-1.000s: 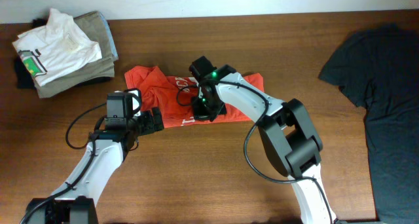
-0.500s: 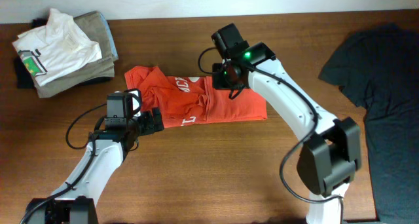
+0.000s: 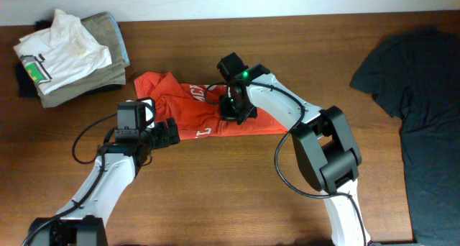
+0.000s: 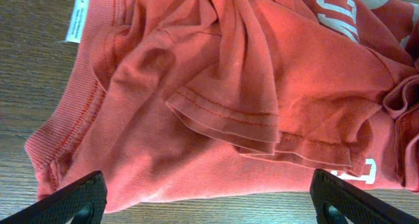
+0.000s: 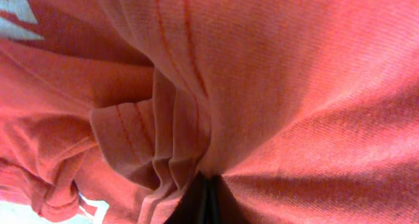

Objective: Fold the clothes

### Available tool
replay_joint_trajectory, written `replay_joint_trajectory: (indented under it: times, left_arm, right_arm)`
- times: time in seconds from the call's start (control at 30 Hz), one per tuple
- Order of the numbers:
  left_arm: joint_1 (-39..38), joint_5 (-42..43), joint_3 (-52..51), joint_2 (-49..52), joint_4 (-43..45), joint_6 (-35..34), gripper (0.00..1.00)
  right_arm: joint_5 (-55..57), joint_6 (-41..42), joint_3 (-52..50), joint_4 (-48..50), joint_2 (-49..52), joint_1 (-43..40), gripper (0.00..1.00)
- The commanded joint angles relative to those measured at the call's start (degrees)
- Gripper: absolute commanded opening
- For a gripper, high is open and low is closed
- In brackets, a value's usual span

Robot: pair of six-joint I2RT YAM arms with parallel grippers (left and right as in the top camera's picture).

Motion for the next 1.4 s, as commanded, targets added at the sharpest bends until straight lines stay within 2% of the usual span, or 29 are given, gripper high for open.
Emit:
replay_joint_trajectory:
  times: [0.0, 0.13, 0.27, 0.33, 0.37, 0.4, 0.43, 0.67, 0.73, 0.83, 0.9, 1.0, 1.1, 1.2, 1.3, 1.37]
  left_arm:
    - [0.1, 0.6, -0.2, -0.1, -0.1, 0.0, 0.99]
    - [0.1, 0.6, -0.2, -0.1, -0.1, 0.0, 0.99]
    - [0.2, 0.4, -0.2, -0.1, 0.0, 0.0, 0.99]
    - [0.3, 0.9, 0.0, -0.2, 0.0, 0.0, 0.99]
    - [0.5, 1.7, 0.2, -0.1, -0.1, 0.1, 0.99]
    - [1.3, 3.1, 0.9, -0.1, -0.7, 0.1, 0.99]
    - [2.1, 3.5, 2.0, -0.1, -1.8, 0.1, 0.99]
    - [9.1, 3.8, 14.9, -0.1, -11.5, 4.2, 0.99]
    - [9.2, 3.8, 16.1, -0.1, -11.2, 4.6, 0.99]
    - [9.2, 2.9, 16.2, 0.2, -9.0, 9.0, 0.99]
    - [9.7, 1.9, 16.5, 1.9, -8.3, 8.9, 0.99]
    - [11.1, 5.9, 20.4, 8.1, -11.6, 8.6, 0.99]
    - [11.9, 14.3, 27.0, 15.1, -17.1, 14.3, 0.99]
    - [11.9, 15.3, 33.3, 19.2, -21.1, 15.5, 0.99]
    - [12.0, 16.1, 42.3, 23.8, -29.7, 17.1, 0.99]
    - [12.3, 16.1, 49.2, 28.5, -38.7, 17.2, 0.99]
  right_arm:
    - [-0.3, 0.3, 0.5, 0.2, 0.5, 0.7, 0.04]
    - [3.7, 0.3, 2.5, -2.6, -2.6, -0.5, 0.04]
    - [11.1, 3.8, 2.8, -6.0, -8.0, -2.9, 0.04]
    - [13.5, 4.8, 2.8, -7.4, -11.0, -5.2, 0.09]
    - [13.9, 4.8, 2.8, -7.8, -12.5, -7.0, 0.21]
    - [13.9, 4.8, 2.8, -8.5, -14.0, -9.5, 0.69]
    - [14.1, 4.8, 2.8, -9.2, -15.0, -12.0, 0.99]
    - [14.0, 4.8, 2.8, -12.8, -15.6, -32.9, 0.99]
    - [14.0, 4.8, 2.8, -12.8, -15.6, -36.8, 0.99]
    - [14.0, 4.8, 2.8, -12.7, -15.6, -42.4, 0.99]
    - [14.0, 4.8, 2.8, -12.7, -15.6, -44.6, 0.99]
    - [14.0, 4.8, 2.8, -12.7, -15.6, -46.7, 0.99]
    - [14.0, 4.8, 2.8, -12.7, -15.6, -47.9, 0.99]
    - [14.0, 4.8, 2.8, -12.7, -15.6, -48.1, 0.99]
    - [14.0, 4.8, 2.8, -12.7, -15.6, -48.1, 0.99]
    - [14.0, 4.8, 2.8, -12.7, -15.6, -48.1, 0.99]
